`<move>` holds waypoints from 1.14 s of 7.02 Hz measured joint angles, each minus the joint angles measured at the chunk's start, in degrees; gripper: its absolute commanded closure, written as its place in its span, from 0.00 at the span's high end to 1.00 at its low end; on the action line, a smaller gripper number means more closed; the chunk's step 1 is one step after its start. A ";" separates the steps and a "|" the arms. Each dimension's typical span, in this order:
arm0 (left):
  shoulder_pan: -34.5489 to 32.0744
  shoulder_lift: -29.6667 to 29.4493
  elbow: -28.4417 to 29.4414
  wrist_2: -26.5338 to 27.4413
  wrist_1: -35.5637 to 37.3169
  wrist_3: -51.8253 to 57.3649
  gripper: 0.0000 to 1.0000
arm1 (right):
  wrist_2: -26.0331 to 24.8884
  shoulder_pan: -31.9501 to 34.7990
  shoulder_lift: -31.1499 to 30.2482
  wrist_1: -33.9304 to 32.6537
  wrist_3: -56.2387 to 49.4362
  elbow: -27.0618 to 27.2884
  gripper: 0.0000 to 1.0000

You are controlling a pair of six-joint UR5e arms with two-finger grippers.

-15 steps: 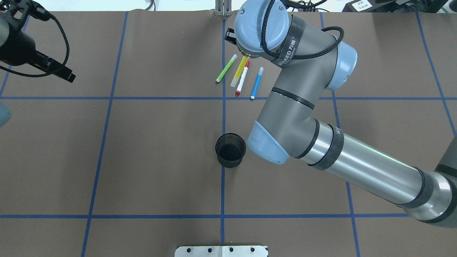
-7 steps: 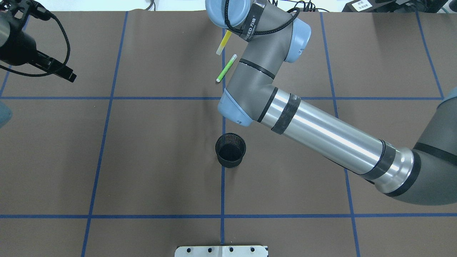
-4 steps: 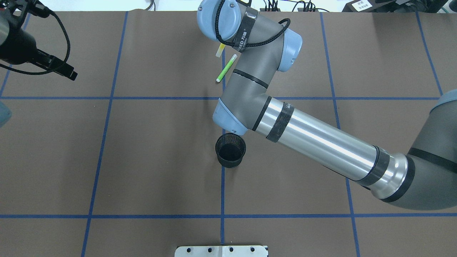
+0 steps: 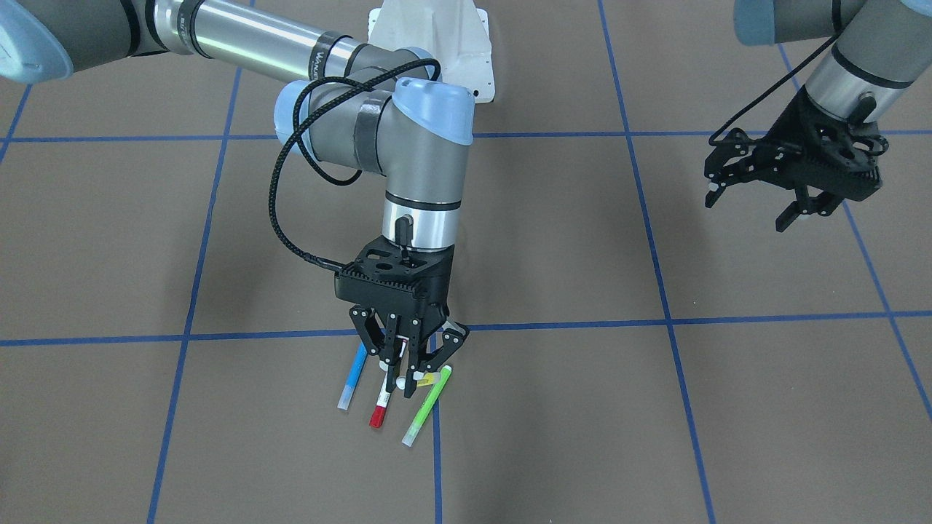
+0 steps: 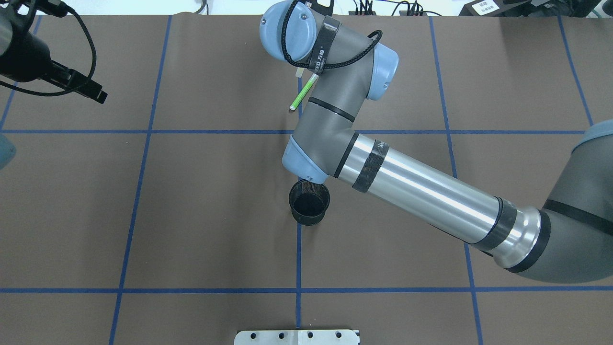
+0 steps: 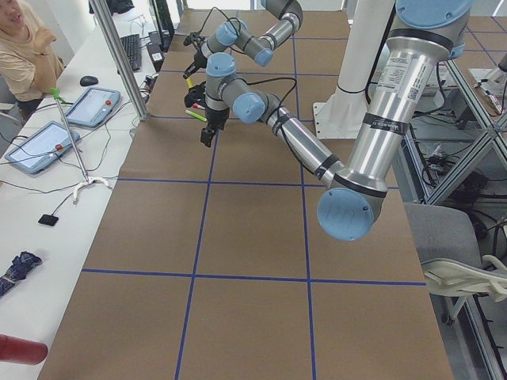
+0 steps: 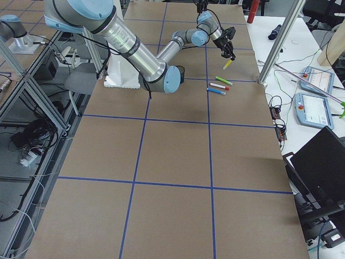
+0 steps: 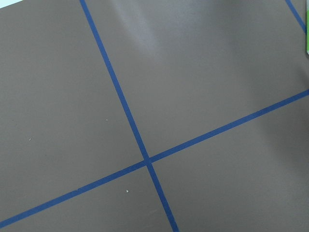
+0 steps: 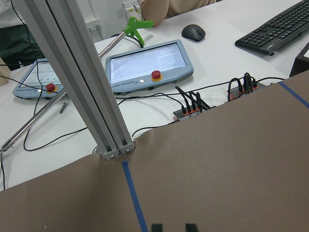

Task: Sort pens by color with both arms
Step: 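Lower the yellow highlighter beside the green highlighter and release it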

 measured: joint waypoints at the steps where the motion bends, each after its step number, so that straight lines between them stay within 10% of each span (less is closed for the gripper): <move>1: 0.00 -0.04 -0.26 0.04 0.15 -0.06 0.99 | -1.78 -0.15 1.15 0.00 -0.12 -1.36 0.00; 8: 0.16 -0.21 0.89 -0.02 0.18 -1.45 0.99 | -27.81 -6.74 10.75 0.00 -4.58 -20.11 0.00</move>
